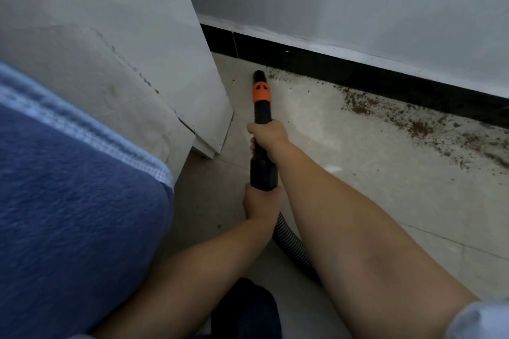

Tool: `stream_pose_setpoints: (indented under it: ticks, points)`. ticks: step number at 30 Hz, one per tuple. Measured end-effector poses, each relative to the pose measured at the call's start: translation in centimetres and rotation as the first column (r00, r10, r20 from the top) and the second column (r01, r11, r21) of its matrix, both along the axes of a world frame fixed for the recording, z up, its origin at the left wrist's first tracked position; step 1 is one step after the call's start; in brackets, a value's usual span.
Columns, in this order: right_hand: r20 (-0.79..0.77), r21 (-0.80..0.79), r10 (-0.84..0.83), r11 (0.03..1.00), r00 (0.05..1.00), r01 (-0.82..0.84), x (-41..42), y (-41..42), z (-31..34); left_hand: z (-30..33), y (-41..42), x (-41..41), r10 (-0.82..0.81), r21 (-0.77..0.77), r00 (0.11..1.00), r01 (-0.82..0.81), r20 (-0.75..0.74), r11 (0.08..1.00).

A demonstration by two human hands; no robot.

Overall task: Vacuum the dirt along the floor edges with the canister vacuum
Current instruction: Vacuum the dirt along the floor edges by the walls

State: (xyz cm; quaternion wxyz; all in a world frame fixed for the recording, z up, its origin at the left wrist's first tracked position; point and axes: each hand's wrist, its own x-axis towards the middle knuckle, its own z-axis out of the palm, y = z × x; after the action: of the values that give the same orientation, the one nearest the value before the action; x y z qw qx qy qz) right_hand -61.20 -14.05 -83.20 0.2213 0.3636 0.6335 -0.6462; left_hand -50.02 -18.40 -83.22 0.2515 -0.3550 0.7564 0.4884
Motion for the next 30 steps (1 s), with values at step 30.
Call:
stream_pose_setpoints:
  ticks: [30]
  points:
    - [0.013, 0.045, -0.037, 0.998, 0.999, 0.036, -0.7, 0.7, -0.6, -1.7, 0.3, -0.6, -0.050, 0.009, 0.998, 0.049, 0.026, 0.999]
